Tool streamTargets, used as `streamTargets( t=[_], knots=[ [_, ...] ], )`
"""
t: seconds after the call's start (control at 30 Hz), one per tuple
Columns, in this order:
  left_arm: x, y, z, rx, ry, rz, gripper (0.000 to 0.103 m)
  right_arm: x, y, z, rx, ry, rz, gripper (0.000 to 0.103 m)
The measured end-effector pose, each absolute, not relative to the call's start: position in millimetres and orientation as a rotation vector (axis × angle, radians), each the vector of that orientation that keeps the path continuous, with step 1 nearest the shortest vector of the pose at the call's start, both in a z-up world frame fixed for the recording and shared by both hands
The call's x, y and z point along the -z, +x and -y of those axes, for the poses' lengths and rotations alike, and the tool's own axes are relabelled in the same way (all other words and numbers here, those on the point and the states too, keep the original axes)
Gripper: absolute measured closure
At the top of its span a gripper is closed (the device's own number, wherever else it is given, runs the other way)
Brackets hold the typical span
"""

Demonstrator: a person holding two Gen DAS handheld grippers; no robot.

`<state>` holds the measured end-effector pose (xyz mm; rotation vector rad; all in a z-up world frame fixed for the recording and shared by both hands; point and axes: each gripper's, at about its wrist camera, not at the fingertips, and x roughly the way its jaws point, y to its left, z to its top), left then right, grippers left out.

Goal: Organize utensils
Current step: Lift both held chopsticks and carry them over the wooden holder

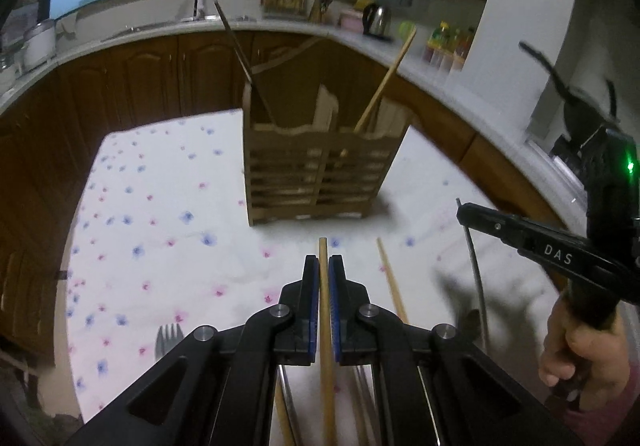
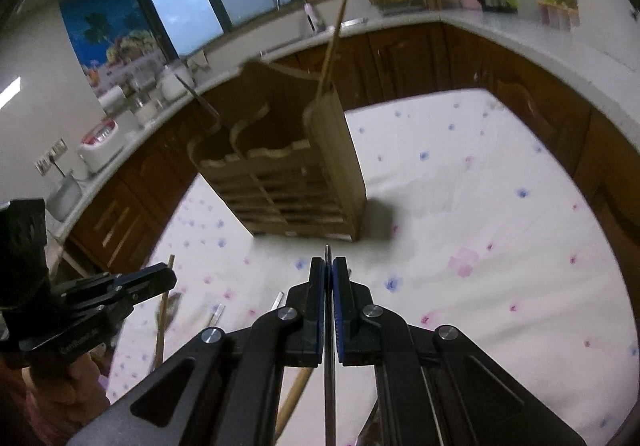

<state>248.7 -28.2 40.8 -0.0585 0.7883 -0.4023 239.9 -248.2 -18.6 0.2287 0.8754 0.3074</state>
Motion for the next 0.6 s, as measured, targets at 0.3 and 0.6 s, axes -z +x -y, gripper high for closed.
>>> streamTargets(
  t=[0.3,0.6],
  knots=[
    [-92.8,199.0,-6.7,0.399,-0.107,-0.658,0.1,-35.7,217.2,252.2,-0.31,0.243,-0.736,0.099],
    [-109.9,171.4,-28.0,0.375,-0.143,-0.575,0.1,-62.3,202.3,256.3,-0.306,0.244,-0.657,0.099]
  ],
)
